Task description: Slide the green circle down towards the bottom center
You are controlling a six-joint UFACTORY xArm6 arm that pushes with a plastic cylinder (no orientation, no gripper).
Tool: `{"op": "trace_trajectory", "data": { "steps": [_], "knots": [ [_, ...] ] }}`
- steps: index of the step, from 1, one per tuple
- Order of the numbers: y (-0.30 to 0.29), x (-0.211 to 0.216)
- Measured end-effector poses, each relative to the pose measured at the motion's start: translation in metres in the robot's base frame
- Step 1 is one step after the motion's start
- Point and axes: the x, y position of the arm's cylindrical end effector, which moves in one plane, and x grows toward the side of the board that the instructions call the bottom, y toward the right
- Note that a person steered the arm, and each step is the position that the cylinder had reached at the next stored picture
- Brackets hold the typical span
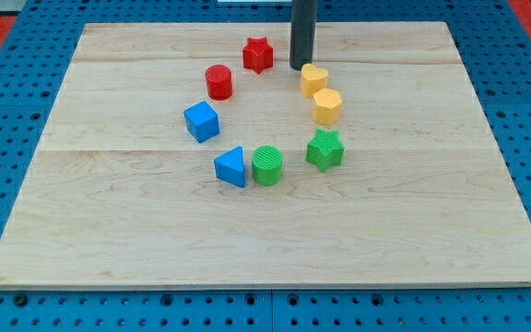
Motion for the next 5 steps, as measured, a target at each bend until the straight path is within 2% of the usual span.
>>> {"op": "trace_trajectory", "data": {
  "steps": [1, 2, 3, 4, 5],
  "knots": [
    [-0.006, 0.0],
    [0.004, -0.018],
    [0.039, -0.037],
    [0.085, -0.034],
    [0.107, 0.016]
  ]
}}
